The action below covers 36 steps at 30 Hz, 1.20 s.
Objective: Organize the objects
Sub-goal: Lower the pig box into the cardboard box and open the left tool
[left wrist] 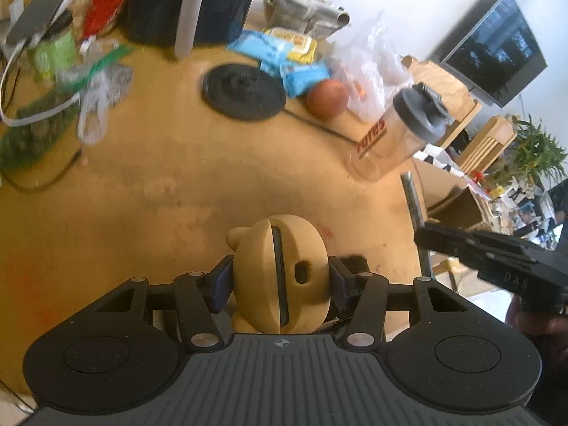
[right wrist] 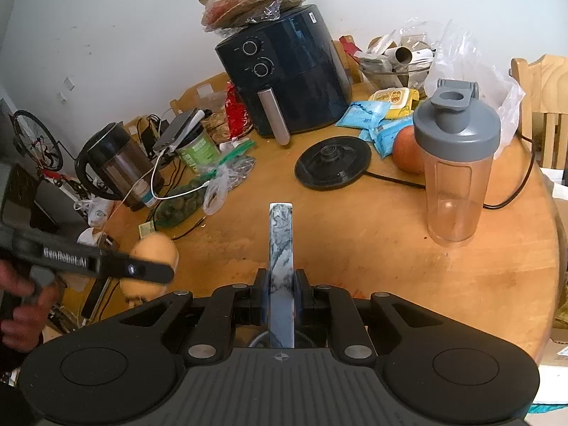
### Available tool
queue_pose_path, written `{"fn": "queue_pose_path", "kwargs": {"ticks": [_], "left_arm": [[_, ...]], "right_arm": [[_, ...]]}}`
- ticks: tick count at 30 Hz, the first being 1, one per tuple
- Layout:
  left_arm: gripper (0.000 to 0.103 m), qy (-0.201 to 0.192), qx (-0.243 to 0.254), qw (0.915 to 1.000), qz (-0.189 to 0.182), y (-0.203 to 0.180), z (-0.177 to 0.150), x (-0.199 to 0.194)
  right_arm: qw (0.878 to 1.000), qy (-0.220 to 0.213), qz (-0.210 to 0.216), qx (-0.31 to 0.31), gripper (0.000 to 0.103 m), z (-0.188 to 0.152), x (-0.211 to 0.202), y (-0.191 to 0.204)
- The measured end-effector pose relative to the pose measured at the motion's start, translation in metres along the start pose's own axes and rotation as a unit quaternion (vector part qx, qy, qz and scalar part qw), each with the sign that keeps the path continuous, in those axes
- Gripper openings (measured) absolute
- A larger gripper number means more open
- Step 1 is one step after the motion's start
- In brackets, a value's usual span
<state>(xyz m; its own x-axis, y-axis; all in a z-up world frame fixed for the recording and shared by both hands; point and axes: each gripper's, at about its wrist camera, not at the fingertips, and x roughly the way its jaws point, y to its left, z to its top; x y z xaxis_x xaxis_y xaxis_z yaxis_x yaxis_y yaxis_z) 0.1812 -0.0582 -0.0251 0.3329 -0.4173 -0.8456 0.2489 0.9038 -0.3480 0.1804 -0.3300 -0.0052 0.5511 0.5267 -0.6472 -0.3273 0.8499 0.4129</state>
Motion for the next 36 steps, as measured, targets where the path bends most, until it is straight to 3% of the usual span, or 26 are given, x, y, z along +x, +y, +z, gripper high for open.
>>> {"fn": "queue_pose_path", "kwargs": {"ticks": [6,11,14,18,24,36], "left_arm": [[0.053,0.015,-0.017,0.9997,-0.010,-0.004,-0.017,0.002],[0.054,0.033,-0.023,0.9982,-0.045,-0.008,-0.028,0.006],[0.067,0.024,-0.032,0.9974,-0.060,-0.009,-0.034,0.002],[0.071,-0.004,-0.052,0.9980,-0.034,-0.008,-0.041,-0.006],[0.071,-0.030,-0.068,0.9960,0.050,-0.002,-0.048,-0.012],[0.071,-0.048,-0.099,0.9922,0.060,0.006,-0.063,-0.024]], "right_arm": [[1.000,0.003,0.006,-0.004,0.017,-0.003,-0.003,0.001],[1.000,0.007,0.012,-0.008,0.017,-0.006,-0.003,0.003],[1.000,0.010,0.016,-0.011,0.017,-0.007,-0.002,0.004],[1.000,0.015,0.022,-0.015,0.017,-0.009,-0.001,0.007],[0.999,0.027,0.032,-0.024,0.017,-0.014,0.003,0.013],[0.995,0.034,0.052,-0.081,0.017,-0.009,0.006,0.033]]}}
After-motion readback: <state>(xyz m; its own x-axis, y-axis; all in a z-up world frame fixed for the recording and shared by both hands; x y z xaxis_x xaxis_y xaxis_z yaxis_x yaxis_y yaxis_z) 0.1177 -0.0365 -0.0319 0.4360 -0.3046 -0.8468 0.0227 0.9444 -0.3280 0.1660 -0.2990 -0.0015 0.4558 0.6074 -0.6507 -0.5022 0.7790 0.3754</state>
